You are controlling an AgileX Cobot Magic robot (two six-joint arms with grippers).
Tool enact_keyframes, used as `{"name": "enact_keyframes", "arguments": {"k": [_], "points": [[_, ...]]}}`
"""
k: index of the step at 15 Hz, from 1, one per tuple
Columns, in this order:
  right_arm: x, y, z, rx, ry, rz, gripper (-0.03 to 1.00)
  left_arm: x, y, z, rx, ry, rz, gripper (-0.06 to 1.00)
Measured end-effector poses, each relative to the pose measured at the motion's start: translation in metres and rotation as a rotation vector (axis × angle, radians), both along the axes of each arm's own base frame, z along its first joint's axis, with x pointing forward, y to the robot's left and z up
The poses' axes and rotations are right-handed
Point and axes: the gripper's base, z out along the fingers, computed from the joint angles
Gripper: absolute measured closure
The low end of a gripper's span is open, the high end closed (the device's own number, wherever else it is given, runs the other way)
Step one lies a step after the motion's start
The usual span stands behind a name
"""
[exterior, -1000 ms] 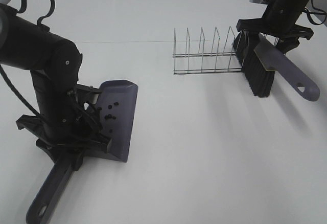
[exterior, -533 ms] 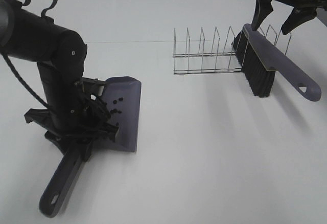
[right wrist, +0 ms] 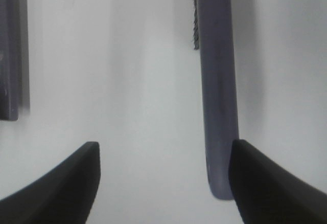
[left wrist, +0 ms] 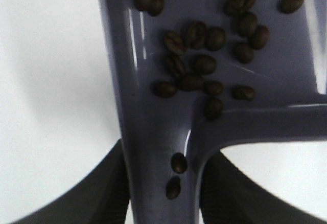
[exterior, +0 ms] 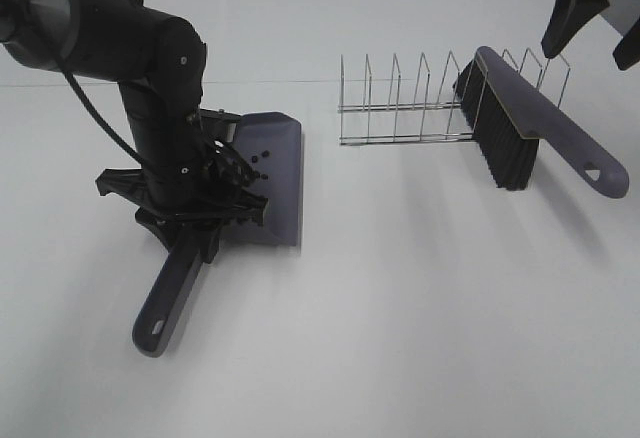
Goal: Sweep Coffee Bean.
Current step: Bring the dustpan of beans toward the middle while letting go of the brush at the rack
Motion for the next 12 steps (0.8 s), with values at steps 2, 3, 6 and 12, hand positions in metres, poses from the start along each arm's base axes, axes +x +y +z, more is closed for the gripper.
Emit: {"name": "enact_keyframes", "arguments": {"k": [2, 3, 6, 12], "points": [[-0.050, 0.003, 0.010, 0.041, 0.004, -0.005, 0.34, 0.004, -0.002, -0.011, 0.009, 0.015, 0.000, 0.60], [-0.065, 0.003, 0.014, 0.046, -0.005, -0.005, 0.34, 0.004, -0.002, -0.014, 0.013, 0.021, 0.000, 0.60], [-0.111, 0.003, 0.026, 0.052, -0.054, -0.004, 0.34, 0.005, -0.003, -0.015, 0.012, 0.020, 0.000, 0.60], [-0.169, 0.002, 0.036, 0.054, -0.141, -0.003, 0.34, 0.005, -0.004, -0.015, -0.001, 0.020, 0.008, 0.36]]}}
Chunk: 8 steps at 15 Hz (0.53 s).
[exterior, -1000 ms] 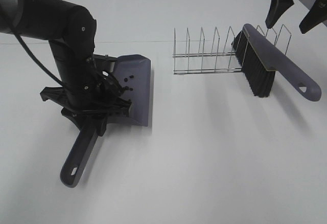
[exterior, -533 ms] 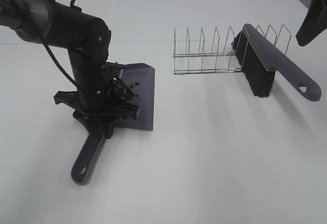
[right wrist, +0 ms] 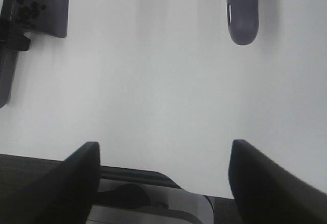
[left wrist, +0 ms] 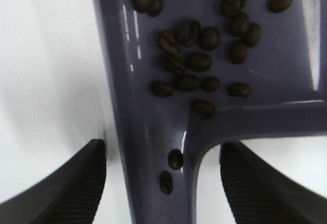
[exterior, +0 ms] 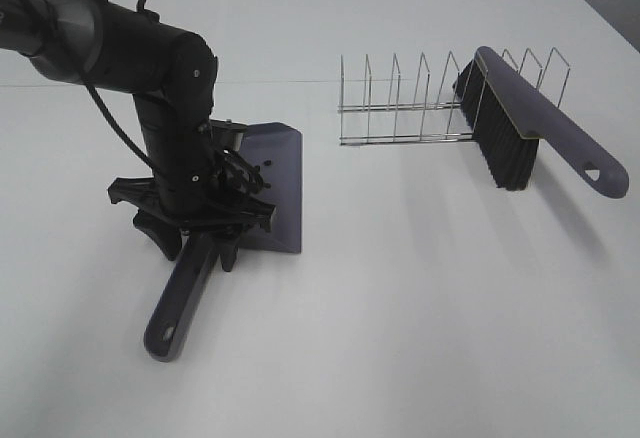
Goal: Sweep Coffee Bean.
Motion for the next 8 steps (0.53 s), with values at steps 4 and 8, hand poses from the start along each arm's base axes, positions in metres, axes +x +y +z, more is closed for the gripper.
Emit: {"name": "enact_keyframes", "arguments": {"k": [4, 8], "points": [[-0.020, 0.000, 0.014, 0.011, -0.081, -0.021, 0.34, -0.004, 0.003, 0.024, 0.002, 0.007, -0.028, 0.34], [-0.028, 0.000, 0.020, 0.012, -0.112, -0.022, 0.34, 0.017, 0.060, 0.079, -0.057, -0.080, 0.067, 0.34]]}}
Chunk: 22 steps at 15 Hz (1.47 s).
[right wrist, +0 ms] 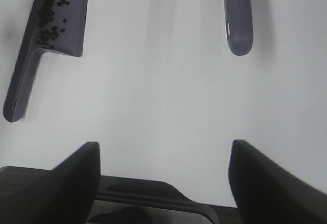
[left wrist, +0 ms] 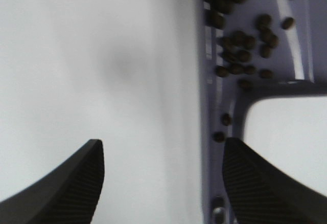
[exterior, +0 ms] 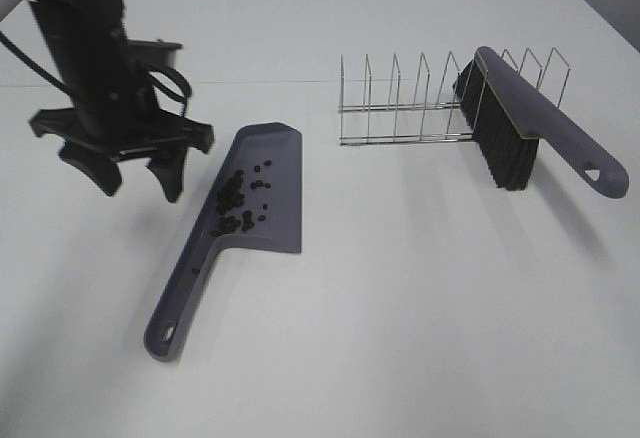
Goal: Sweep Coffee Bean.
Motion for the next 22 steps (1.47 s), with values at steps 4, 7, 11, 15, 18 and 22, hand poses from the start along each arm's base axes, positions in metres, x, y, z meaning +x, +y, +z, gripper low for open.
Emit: {"name": "enact_keyframes", "arguments": {"k": [4, 7, 11, 15, 18, 22], "points": [[0.000, 0.000, 0.000, 0.000, 0.000, 0.000, 0.34, 0.010, 0.104, 0.055, -0.006, -0.089, 0.149, 0.33], [0.000, -0.001, 0.000, -0.006, 0.000, -0.001, 0.34, -0.008, 0.139, 0.096, -0.003, -0.136, 0.202, 0.33], [0.000, -0.002, 0.000, -0.023, 0.000, -0.003, 0.34, -0.087, 0.149, 0.131, -0.007, -0.242, 0.199, 0.33], [0.000, -0.002, 0.000, -0.023, 0.000, -0.003, 0.34, -0.159, 0.150, 0.118, -0.012, -0.297, 0.196, 0.33], [-0.001, -0.002, -0.004, -0.023, 0.009, -0.004, 0.34, -0.206, 0.151, 0.108, -0.005, -0.344, 0.193, 0.33], [-0.051, -0.010, -0.038, -0.107, 0.010, -0.016, 0.34, -0.277, 0.153, 0.106, -0.023, -0.562, 0.192, 0.33]]}}
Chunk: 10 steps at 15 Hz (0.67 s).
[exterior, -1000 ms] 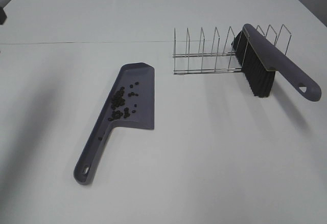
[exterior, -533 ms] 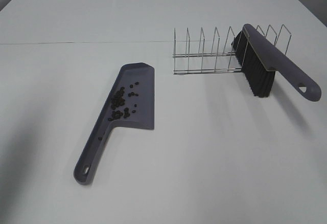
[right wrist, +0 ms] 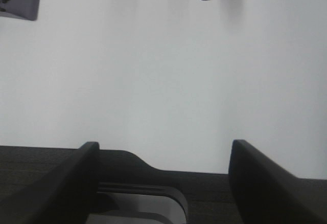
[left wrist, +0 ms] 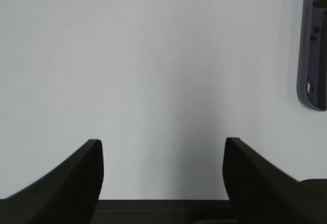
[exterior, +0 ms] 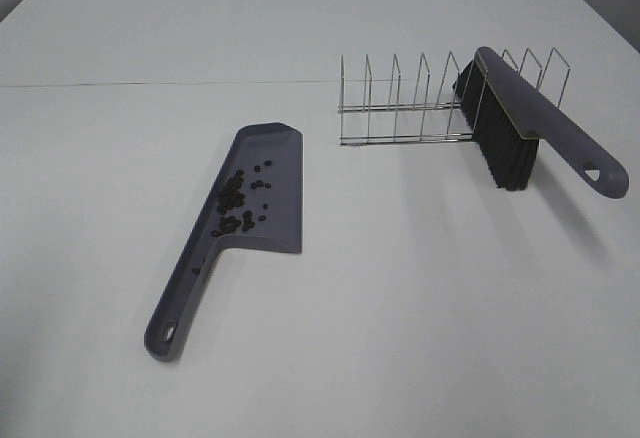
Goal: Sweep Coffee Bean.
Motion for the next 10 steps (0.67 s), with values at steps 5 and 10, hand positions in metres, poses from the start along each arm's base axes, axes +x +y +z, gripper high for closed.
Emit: {"name": "enact_keyframes", "arguments": {"k": [5, 10], "points": [[-0.055, -0.005, -0.013, -0.043, -0.162, -0.008, 0.34, -0.032, 0.000, 0.007, 0.032, -0.151, -0.051, 0.33], [-0.099, -0.005, -0.052, -0.087, -0.320, 0.049, 0.34, -0.056, 0.000, 0.003, 0.010, -0.287, -0.061, 0.33]]}}
